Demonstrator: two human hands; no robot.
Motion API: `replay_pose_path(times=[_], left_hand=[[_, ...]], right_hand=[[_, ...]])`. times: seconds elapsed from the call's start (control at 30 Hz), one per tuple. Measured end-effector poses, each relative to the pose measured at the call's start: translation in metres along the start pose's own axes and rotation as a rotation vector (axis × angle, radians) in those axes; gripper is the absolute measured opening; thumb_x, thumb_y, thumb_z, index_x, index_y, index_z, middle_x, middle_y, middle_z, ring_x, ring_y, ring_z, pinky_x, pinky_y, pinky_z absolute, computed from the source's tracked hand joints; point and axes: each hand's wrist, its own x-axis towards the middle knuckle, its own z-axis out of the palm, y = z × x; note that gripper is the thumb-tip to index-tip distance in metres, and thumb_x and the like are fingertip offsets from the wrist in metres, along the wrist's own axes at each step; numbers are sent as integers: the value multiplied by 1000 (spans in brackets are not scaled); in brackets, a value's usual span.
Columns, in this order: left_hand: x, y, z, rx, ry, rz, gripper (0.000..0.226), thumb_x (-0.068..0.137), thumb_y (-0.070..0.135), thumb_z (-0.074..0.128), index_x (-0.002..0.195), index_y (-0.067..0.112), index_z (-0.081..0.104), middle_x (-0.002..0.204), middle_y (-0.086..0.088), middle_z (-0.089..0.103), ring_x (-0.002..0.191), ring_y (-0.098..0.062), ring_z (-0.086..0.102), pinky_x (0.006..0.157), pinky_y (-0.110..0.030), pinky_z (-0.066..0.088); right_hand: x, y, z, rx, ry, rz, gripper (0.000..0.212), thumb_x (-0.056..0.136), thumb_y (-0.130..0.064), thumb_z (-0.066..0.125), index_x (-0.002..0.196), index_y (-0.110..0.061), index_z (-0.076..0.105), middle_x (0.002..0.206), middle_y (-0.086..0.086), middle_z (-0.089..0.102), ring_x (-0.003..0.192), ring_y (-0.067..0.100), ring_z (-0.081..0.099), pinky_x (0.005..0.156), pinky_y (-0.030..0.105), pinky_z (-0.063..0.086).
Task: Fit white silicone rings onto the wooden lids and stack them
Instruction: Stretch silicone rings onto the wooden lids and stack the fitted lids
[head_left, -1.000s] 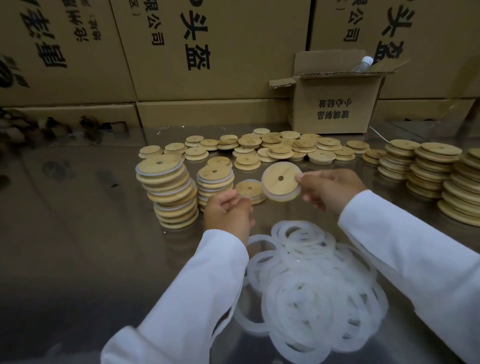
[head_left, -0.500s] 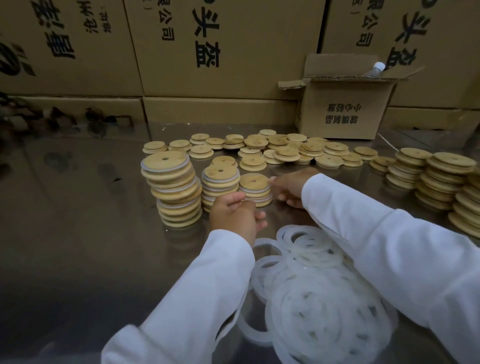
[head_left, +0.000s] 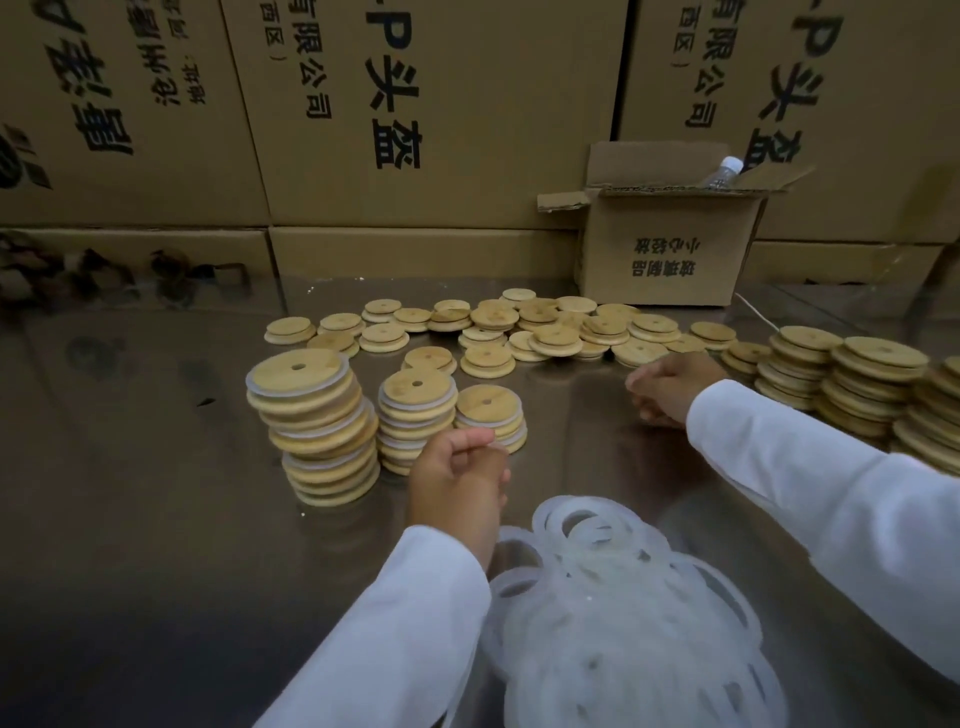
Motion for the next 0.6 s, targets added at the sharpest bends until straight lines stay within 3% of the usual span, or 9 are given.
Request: replay_pose_path(times=[0.03,0.2,0.3,0.4,0.47,0.6], left_hand=[[1,-1,1,3,4,18,16,85,1,57,82,16,63,61,2,61,66,-15,58,63,-28,48],[3,-7,4,26,18,97,20,84,-3,57,78,16,62,54,7,62,64,-16,59,61,-29,46],[5,-9,6,48,22,155,21,82,-8,56,77,12,61,53,4,61,58,-16,58,59,-32,45],[8,-11,6,44,18,153,22,82,-10,55,76,10,61,50,4,61,55,-17,58,54,-31,44],[10,-12,6,32,28,145,22,82,-11,55,76,9,62,49,2,60,56,-21,57,50,-29,46],[10,-13,8,24,45,169,21,82,-11,54,77,8,62,52,-1,60,46,-10,58,41,-19,45]], right_hand=[[11,-1,1,-5,45,-16,9,86,-11,59,81,-11,67,90,17,66,76,25,58,80,37,53],[55,-15,27,-39,221,-110,14,82,-25,65,96,-23,62,93,1,59,74,15,53,65,24,38],[75,-27,55,-97,233,-207,37,75,-37,72,106,-24,57,105,0,57,95,19,53,77,26,41],[92,-36,76,-283,224,-215,59,72,-46,70,122,-23,49,124,4,49,120,24,42,92,36,42],[100,-38,82,-345,223,-204,59,73,-47,68,123,-20,50,126,6,50,120,27,43,93,39,45],[102,-38,82,-366,246,-199,57,71,-46,72,117,-20,51,119,7,55,113,28,49,93,39,46]])
